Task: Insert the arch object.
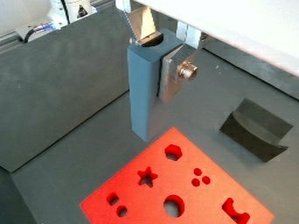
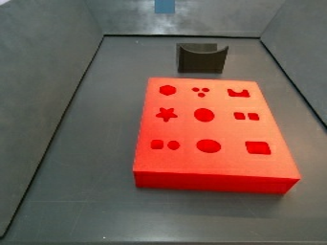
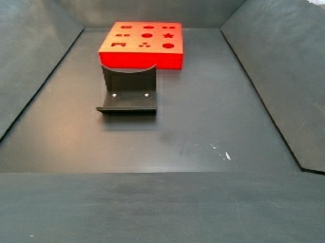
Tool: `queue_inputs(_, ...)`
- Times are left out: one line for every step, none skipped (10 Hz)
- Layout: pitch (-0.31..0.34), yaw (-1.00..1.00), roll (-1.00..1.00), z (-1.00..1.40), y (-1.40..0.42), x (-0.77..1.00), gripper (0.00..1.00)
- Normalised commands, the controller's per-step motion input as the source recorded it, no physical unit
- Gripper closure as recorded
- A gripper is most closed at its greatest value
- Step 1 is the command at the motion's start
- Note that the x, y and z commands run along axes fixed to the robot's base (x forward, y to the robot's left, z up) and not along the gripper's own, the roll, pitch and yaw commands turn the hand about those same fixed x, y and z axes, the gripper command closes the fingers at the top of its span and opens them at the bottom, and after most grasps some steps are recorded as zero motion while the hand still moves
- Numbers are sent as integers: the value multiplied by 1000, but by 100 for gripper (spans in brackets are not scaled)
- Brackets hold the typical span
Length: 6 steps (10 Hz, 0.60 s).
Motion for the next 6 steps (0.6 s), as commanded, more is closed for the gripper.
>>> queue_inputs(-43,-80,0,-191,0,171,100)
queue_inputs(-91,-260,47,-389,0,411,100)
queue_inputs(-131,-209,133,-563,6,454,100)
queue_inputs(-24,-120,193,-703,0,666,100)
queue_inputs(0,-34,254,-680,0,623,100)
queue_inputs(0,-80,261,-640,0,649,100)
